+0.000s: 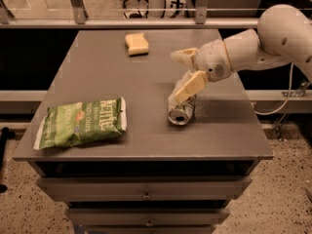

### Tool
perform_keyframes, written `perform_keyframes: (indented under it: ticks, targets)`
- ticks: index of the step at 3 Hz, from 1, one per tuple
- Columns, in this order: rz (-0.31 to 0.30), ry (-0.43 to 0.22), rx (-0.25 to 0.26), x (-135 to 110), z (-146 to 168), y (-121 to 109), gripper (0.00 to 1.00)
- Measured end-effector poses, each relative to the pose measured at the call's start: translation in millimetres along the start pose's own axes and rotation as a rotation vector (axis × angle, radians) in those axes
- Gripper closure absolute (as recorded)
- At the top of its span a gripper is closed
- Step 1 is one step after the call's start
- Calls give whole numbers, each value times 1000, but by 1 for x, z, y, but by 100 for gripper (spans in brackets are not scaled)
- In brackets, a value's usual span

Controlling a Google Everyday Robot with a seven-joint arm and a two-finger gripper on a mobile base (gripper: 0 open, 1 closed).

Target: Knock 7up can over

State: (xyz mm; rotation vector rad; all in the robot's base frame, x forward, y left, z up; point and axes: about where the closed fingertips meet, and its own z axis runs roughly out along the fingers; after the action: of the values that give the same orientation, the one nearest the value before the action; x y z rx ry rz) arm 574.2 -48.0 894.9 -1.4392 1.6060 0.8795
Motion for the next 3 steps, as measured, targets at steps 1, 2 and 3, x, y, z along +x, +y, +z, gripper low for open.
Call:
perform_keyframes:
  ticks: [1,2,3]
  targets:
    - [-9,21,46,9,-22,-12,0]
    - [-15,37,72,17,-36,-19,0]
    - [-19,47,90,28,-47,-22,0]
